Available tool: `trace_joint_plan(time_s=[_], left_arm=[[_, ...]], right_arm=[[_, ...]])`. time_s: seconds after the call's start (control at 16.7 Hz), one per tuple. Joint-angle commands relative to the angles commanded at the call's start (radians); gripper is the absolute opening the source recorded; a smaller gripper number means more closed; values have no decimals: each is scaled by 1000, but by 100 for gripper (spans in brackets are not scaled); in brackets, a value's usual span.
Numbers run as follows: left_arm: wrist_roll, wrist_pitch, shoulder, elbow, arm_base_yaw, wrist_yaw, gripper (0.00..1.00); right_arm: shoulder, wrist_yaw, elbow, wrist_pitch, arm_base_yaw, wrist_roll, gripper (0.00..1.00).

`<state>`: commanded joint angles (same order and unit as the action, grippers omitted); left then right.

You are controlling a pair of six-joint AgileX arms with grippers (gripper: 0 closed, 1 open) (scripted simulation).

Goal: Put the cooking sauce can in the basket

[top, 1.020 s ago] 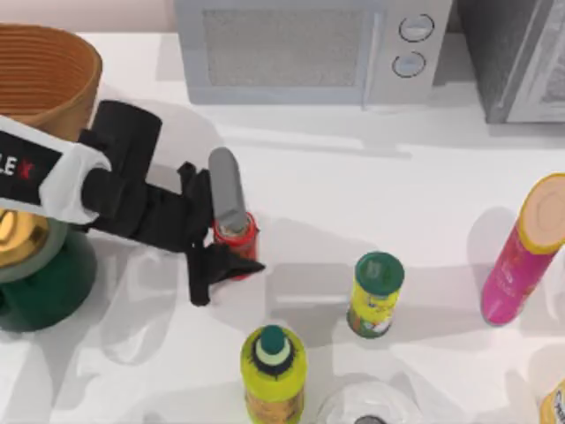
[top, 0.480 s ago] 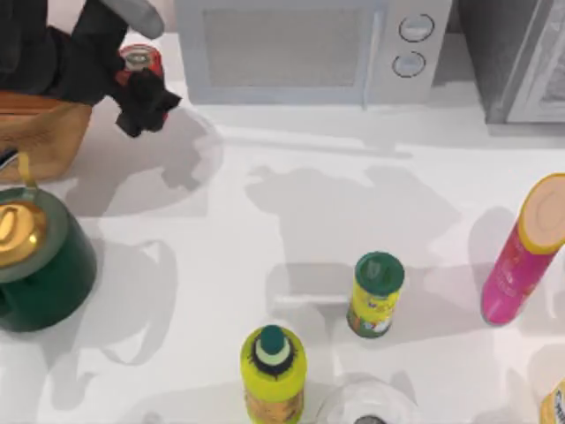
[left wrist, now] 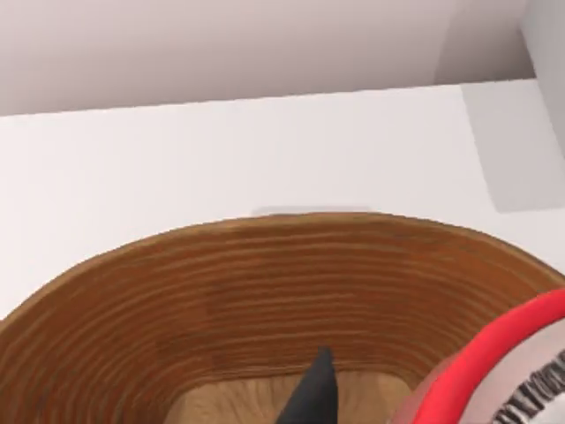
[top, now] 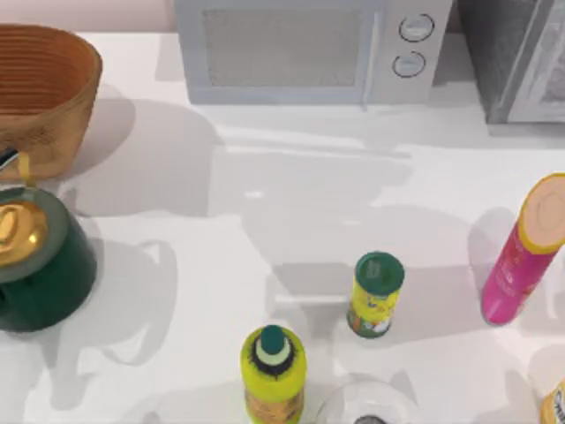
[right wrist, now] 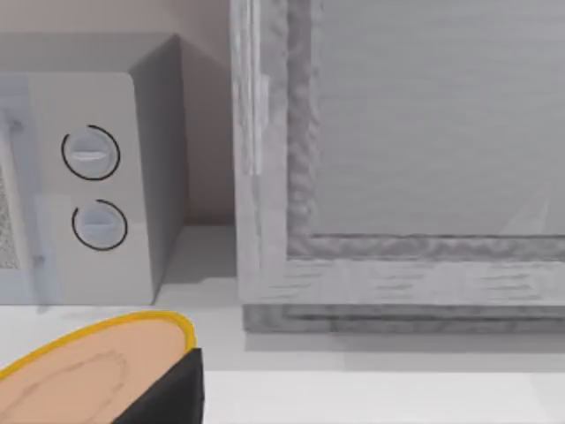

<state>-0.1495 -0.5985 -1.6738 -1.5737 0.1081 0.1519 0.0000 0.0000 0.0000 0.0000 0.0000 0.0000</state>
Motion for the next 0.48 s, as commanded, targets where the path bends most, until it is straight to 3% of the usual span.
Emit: trace_joint_plan(time_s=[0.12,0.48], left_arm=[[37,-19,0,-23,31,-34,0],[38,-15,-6,-22,30,-37,0]], right_arm=[[0,0,0,0,0,0,100],[0,0,0,0,0,0,100]])
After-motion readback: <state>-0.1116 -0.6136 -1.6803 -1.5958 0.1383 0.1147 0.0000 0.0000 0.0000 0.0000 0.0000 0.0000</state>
